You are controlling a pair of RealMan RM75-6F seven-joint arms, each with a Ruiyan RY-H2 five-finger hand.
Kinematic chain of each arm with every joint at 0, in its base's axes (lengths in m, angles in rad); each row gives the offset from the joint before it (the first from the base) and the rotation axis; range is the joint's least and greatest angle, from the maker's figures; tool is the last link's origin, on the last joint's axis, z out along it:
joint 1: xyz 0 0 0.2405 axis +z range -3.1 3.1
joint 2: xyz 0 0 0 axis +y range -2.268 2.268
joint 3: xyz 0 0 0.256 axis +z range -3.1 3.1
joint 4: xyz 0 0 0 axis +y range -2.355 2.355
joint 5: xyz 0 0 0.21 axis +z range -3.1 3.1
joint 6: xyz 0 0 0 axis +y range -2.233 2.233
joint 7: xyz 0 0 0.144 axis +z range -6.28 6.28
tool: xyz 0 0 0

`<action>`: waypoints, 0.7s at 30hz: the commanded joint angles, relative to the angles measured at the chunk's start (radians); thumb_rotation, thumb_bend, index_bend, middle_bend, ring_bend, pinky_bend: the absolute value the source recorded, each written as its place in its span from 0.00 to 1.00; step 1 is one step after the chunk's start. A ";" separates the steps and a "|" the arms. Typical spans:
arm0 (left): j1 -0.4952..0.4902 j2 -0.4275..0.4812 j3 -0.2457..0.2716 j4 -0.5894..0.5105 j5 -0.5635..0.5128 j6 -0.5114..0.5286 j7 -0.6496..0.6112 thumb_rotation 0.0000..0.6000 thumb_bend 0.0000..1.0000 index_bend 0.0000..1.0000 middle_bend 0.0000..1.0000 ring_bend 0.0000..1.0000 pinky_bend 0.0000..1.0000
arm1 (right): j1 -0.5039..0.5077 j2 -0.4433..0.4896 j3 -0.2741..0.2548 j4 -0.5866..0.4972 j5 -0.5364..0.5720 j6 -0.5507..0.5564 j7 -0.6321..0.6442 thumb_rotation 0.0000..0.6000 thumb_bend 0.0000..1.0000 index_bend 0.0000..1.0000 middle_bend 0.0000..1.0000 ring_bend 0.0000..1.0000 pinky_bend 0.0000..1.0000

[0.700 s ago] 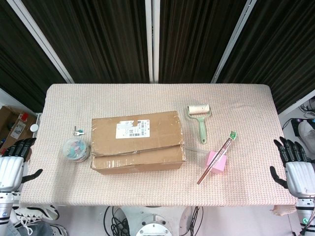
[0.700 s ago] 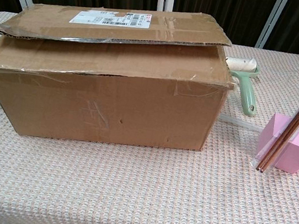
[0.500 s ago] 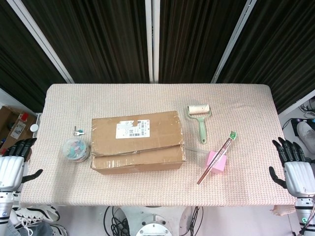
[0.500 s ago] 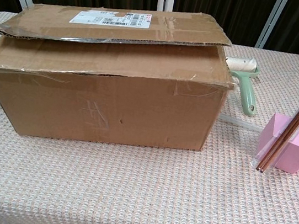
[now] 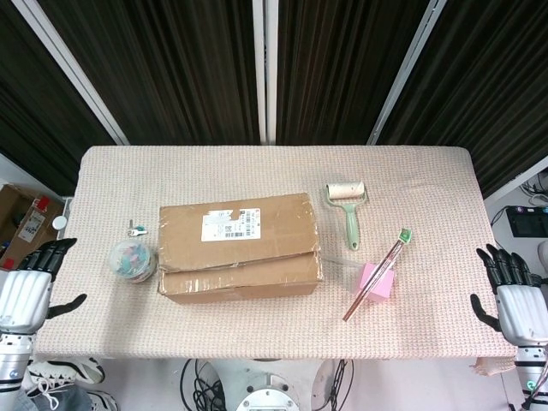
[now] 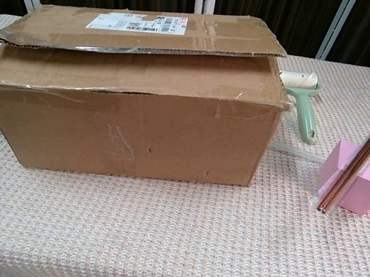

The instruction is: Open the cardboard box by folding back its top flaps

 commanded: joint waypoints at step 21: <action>-0.314 -0.101 -0.135 -0.261 0.062 -0.246 0.151 0.98 0.00 0.12 0.15 0.14 0.23 | -0.001 -0.021 0.002 0.036 0.027 -0.023 0.013 1.00 0.32 0.00 0.00 0.00 0.00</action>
